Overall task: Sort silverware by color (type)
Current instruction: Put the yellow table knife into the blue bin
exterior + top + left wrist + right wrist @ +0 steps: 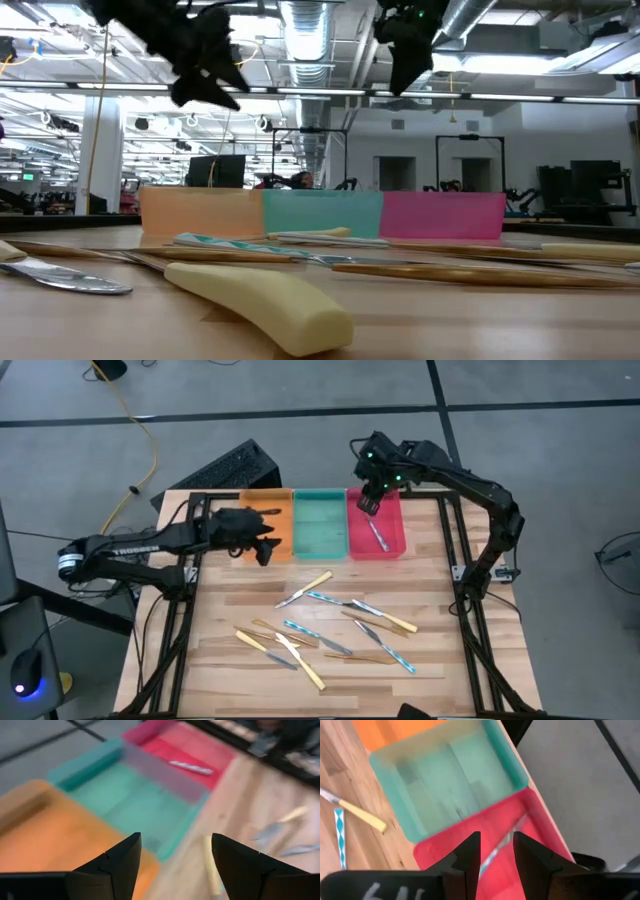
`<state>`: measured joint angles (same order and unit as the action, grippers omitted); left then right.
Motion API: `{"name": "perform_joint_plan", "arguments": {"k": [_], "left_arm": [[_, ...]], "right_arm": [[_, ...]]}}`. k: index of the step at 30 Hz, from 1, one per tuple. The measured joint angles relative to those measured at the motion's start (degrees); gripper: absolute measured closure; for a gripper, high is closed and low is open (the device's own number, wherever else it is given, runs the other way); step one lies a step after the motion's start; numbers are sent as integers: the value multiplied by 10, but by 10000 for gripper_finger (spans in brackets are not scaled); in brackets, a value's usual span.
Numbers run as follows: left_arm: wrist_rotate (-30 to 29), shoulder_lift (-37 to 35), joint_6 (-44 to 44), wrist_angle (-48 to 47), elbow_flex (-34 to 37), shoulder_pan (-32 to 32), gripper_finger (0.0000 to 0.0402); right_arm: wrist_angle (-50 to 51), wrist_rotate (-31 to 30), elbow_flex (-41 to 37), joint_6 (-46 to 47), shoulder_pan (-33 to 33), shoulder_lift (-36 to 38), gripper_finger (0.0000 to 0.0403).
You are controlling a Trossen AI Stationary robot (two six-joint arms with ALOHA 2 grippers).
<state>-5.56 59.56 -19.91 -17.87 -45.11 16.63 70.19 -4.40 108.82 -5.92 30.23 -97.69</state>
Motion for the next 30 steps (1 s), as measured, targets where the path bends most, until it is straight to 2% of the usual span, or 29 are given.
{"name": "perform_joint_plan", "arguments": {"k": [2, 5, 8, 12, 14, 18, 20, 25, 27, 30], "left_arm": [[31, 21, 12, 1, -26, 4, 177], [37, 56, 70, 2, -56, 4, 177], [23, 96, 129, 32, -66, 4, 177], [-11, 161, 146, 74, -65, 4, 177], [-9, 195, 113, 73, -65, 5, 177], [83, 238, 25, 55, -65, -2, 177], [96, 250, 23, 54, -65, -18, 177], [-51, 278, 62, 60, -65, -80, 177], [-77, 285, 52, 60, -65, -101, 177], [-82, 288, 22, 63, -65, -127, 177]], "right_arm": [[24, 0, 26, 0, 4, 0, 264], [31, 0, 55, -2, 7, 3, 264], [16, 0, 62, -12, 7, 7, 264], [12, -3, 62, -25, 7, 10, 265], [24, -2, 62, -24, 6, 10, 265], [58, -1, 62, -19, 4, 25, 265], [70, -1, 62, -1, 4, 37, 265], [75, -1, 62, 44, -12, 60, 265], [75, -1, 62, 44, -26, 69, 265], [76, 0, 62, 51, -47, 79, 265]]}}
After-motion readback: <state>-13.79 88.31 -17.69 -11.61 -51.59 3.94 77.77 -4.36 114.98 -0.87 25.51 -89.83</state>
